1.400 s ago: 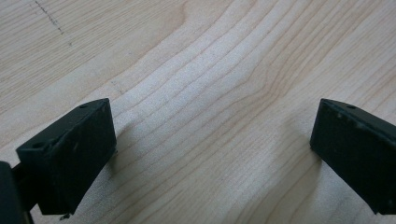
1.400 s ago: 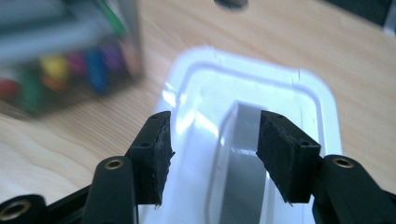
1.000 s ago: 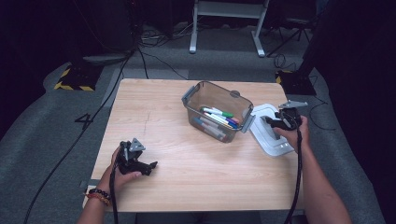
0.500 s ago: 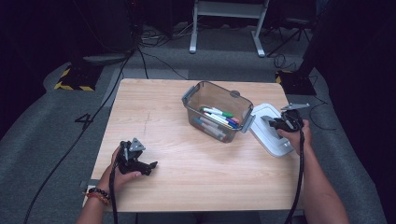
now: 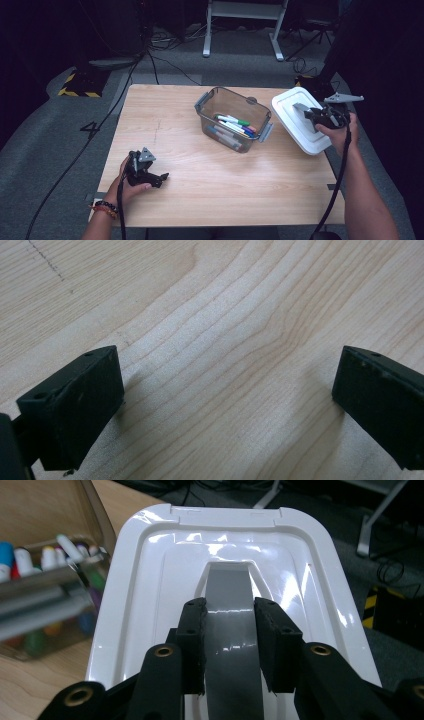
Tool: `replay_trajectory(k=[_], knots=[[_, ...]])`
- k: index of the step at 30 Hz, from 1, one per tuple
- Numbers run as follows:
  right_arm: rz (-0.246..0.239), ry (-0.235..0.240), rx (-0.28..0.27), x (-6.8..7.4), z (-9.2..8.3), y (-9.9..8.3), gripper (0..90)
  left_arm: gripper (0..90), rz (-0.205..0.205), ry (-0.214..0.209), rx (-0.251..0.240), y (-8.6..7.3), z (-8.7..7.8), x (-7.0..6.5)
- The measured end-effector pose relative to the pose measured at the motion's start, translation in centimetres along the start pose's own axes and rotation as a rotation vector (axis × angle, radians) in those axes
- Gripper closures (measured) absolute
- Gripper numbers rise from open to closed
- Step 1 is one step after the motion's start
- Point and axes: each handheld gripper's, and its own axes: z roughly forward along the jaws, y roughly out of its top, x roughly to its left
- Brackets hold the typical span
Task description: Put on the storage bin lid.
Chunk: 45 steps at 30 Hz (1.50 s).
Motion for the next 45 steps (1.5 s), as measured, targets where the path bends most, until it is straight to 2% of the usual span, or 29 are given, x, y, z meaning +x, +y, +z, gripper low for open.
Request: replay_trajectory(k=[2,3,5,10,11,12,14,16,17,21,25,28,30,33,36,39,40,45], knots=[[-0.011,0.001,-0.012,0.1,-0.3,0.6,66.9,0.4,-0.001,-0.002,0.0,0.0,0.0,0.0],[-0.038,0.011,-0.036,0.6,-0.9,2.4,66.9,0.4,-0.001,-0.002,0.0,0.0,0.0,0.0],[-0.047,0.029,-0.058,1.0,-1.0,3.6,66.9,0.4,-0.002,-0.001,0.0,0.0,0.0,0.0],[-0.088,0.108,-0.088,3.2,0.3,6.8,66.9,0.4,-0.002,-0.001,0.0,0.0,0.0,0.0],[-0.088,0.108,-0.088,3.2,0.3,6.8,66.9,0.4,-0.002,-0.001,0.0,0.0,0.0,0.0],[-0.106,0.153,-0.091,4.4,1.2,7.7,66.9,0.4,-0.002,-0.001,0.0,0.0,0.0,0.0],[-0.127,0.18,-0.08,5.5,2.1,8.4,66.9,0.4,-0.002,-0.001,0.0,0.0,0.0,0.0],[-0.138,0.194,-0.074,6.0,2.5,8.7,66.9,0.4,-0.002,-0.001,0.0,0.0,0.0,0.0],[-0.185,0.23,-0.046,7.7,4.1,9.6,66.9,0.4,-0.003,-0.001,0.0,0.0,0.0,0.0],[-0.258,0.268,-0.009,10.2,6.6,10.8,66.9,0.4,-0.002,-0.001,0.0,0.0,0.0,0.0],[-0.322,0.279,0.037,12.3,8.7,11.8,66.9,0.4,-0.002,-0.001,0.0,0.0,0.0,0.0],[-0.347,0.306,0.046,13.6,9.7,12.5,66.8,0.4,-0.004,-0.003,0.0,0.0,0.0,0.0],[-0.349,0.31,0.05,14.0,10.0,12.7,66.9,0.4,0.0,-0.004,-0.002,0.0,0.1,0.0],[-0.388,0.317,0.068,15.4,11.1,13.1,66.8,0.4,0.002,-0.008,-0.001,0.0,0.1,0.0],[-0.385,0.33,0.058,16.4,11.8,13.3,66.7,0.5,0.007,-0.008,0.001,0.0,0.0,0.0],[-0.397,0.313,0.064,16.7,12.1,13.4,66.7,0.5,0.008,-0.008,0.002,0.0,0.0,0.0],[-0.386,0.32,0.062,16.7,12.2,13.4,66.6,0.5,0.009,-0.009,0.002,0.0,0.0,0.0],[-0.399,0.33,0.056,16.7,11.9,13.2,66.6,0.5,0.011,-0.011,0.002,0.0,0.0,0.0]])
